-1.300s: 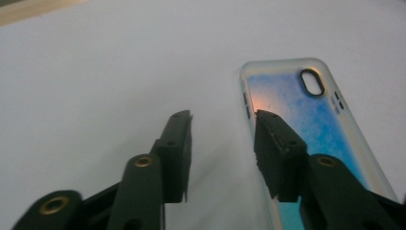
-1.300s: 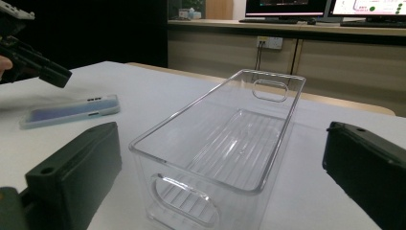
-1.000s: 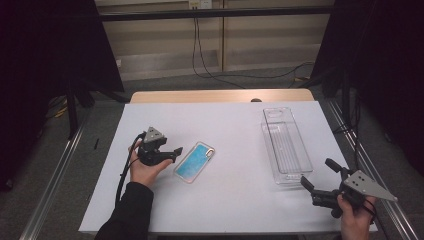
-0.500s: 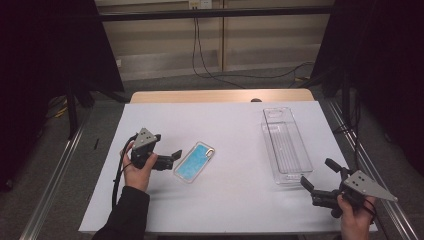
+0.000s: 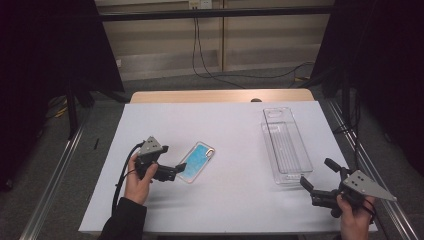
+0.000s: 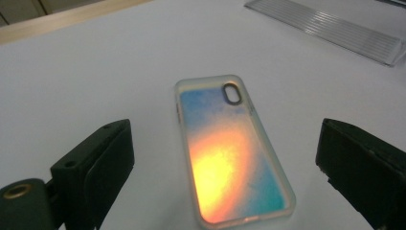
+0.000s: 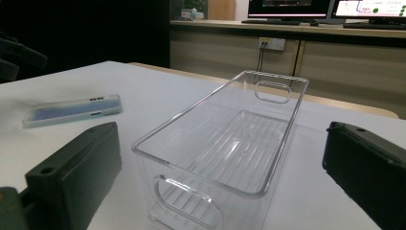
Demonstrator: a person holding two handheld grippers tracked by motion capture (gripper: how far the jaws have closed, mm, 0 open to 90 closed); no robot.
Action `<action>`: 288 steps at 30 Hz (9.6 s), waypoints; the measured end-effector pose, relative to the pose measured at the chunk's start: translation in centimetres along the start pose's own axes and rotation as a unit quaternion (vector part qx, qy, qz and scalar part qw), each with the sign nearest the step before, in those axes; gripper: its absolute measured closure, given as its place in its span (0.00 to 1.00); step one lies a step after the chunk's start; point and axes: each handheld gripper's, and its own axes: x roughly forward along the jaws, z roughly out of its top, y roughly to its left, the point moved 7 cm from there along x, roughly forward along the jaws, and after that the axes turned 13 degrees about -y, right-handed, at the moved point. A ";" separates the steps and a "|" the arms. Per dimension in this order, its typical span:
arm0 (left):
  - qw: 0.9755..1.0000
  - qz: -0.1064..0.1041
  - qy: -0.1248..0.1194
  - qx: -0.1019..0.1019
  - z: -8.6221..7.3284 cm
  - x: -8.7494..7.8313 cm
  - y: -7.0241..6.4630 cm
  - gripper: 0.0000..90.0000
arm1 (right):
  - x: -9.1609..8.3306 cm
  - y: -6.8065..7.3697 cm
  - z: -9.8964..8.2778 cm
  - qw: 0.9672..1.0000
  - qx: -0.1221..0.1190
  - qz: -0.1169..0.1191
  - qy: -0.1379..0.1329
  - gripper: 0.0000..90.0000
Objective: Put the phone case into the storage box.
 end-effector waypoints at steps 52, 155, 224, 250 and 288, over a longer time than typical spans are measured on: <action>0.975 0.002 0.221 0.023 -3.0 7.2 -1.0 0.12 | 0.4 0.0 -0.2 1.000 0.003 0.000 0.004 0.00; 0.995 0.064 0.072 0.021 1.3 5.1 -0.6 0.19 | 0.2 0.1 -0.2 1.000 0.002 -0.001 0.005 0.00; 0.998 0.036 -0.018 0.050 2.8 1.1 -8.3 0.19 | 8.2 10.5 2.6 0.981 0.063 0.141 0.121 0.17; 0.996 0.047 -0.025 0.073 3.2 3.1 -8.8 0.19 | 12.6 12.1 3.2 0.962 0.100 0.160 0.198 0.24; 0.993 0.048 -0.027 0.100 3.5 4.9 -10.0 0.19 | 15.8 12.2 2.4 0.940 0.171 0.113 0.273 0.66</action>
